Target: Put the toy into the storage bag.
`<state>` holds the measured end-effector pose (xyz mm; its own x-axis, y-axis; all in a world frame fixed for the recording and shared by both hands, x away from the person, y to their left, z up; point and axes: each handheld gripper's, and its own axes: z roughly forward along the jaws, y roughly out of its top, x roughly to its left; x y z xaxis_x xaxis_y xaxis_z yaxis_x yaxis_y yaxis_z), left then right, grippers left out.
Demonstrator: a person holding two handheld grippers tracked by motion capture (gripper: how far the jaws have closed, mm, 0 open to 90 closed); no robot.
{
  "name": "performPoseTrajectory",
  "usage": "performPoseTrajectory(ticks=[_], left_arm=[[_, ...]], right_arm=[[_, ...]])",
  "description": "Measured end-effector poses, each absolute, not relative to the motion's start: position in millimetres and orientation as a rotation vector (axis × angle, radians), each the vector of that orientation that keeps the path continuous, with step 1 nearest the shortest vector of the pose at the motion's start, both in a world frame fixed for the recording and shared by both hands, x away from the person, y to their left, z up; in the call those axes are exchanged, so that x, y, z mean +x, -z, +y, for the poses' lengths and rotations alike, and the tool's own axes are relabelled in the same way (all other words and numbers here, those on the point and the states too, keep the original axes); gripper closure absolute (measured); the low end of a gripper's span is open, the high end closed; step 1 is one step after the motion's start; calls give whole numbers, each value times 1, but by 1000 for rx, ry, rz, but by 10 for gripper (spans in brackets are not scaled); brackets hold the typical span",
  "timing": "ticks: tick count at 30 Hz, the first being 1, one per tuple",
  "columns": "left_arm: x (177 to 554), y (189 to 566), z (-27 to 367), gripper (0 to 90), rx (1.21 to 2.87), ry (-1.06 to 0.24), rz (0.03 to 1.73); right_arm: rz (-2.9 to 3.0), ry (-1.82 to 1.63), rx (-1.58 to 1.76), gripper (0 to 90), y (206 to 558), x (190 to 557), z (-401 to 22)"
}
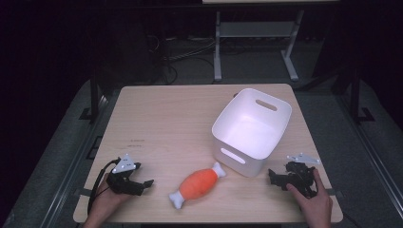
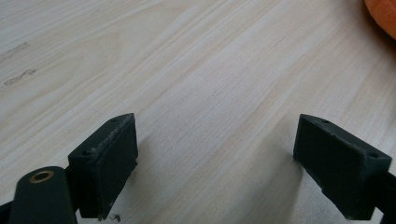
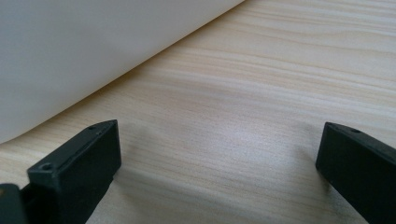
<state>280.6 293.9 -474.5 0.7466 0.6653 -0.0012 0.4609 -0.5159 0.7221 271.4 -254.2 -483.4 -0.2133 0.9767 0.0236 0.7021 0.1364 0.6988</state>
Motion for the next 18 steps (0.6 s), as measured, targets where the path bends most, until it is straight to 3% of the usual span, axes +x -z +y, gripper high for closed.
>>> performPoseTrajectory(ticks=[18], left_arm=[[281,460,288,137,2205,-317,854]], right_arm=[[1978,-828,1609,0,483,271,-254]])
